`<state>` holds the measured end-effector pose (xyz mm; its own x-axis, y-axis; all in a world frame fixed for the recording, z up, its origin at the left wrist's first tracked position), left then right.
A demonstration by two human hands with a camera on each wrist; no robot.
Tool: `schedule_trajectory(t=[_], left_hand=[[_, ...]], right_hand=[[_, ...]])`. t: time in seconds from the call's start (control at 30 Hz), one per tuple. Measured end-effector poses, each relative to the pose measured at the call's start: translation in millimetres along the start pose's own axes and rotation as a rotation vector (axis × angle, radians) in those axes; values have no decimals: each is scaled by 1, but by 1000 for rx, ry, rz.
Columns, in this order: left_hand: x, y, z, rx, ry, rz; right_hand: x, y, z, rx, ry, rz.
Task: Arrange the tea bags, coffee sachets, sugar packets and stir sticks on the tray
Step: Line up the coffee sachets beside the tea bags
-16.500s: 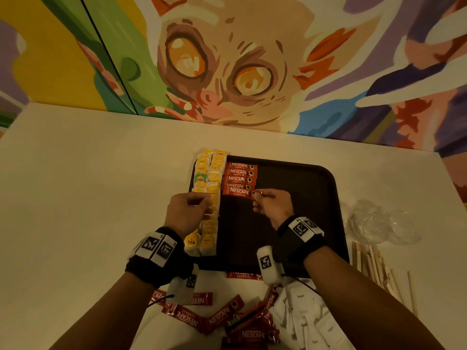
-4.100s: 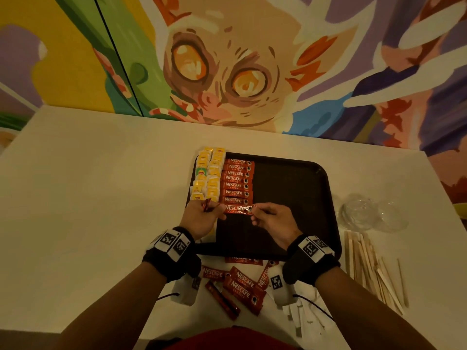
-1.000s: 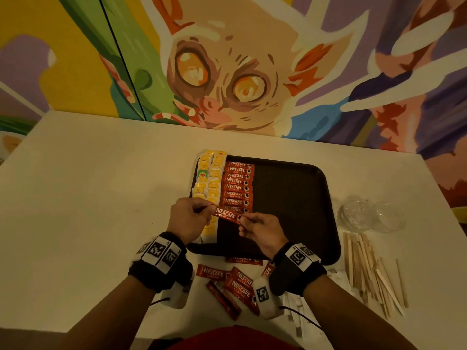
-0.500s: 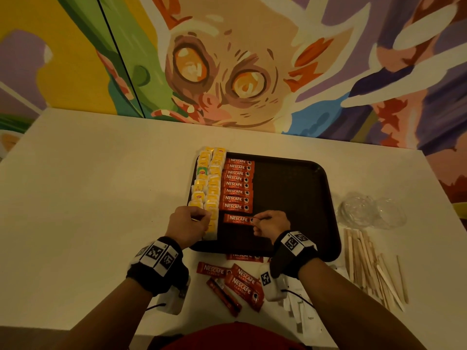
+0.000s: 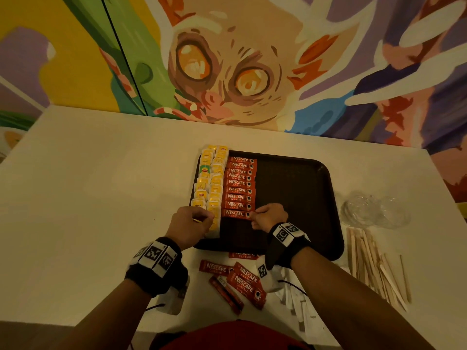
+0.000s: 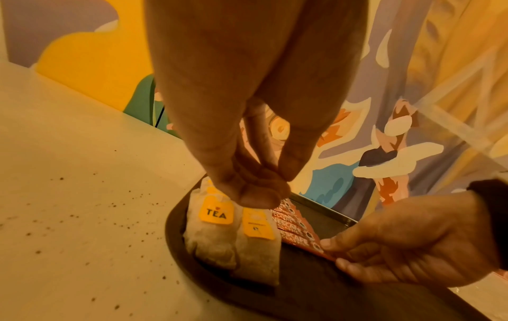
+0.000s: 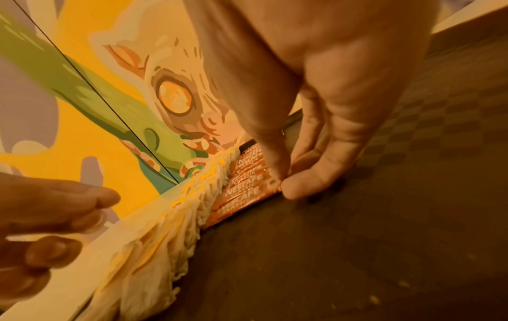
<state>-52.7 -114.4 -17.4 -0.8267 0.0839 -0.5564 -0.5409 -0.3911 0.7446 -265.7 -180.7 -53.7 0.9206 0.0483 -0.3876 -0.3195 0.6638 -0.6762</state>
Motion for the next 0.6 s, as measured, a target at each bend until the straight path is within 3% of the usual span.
schedule_trajectory(t=[0.37,0.5,0.6], left_hand=[[1,-3,7,66,-32,-84],[6,-5,20,127,-163,-215],[13,-6,35,179,-288,-310]], right_hand=[[2,-1,0,3,32,25],[-5,-1,13,-122,-23,53],[-11,0,34,-274,-148,100]])
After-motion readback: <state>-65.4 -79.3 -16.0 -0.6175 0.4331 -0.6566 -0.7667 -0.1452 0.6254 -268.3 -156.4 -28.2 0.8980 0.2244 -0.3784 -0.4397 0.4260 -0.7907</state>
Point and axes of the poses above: each hand's wrist, its own z-axis away from the middle knuckle, its own x-axis out of the palm, y = z × x, the point moved 3 cm from there along -z, towards the middle knuckle, and after that the axes turned 8 degrees about -z, right-handed, at the moved point
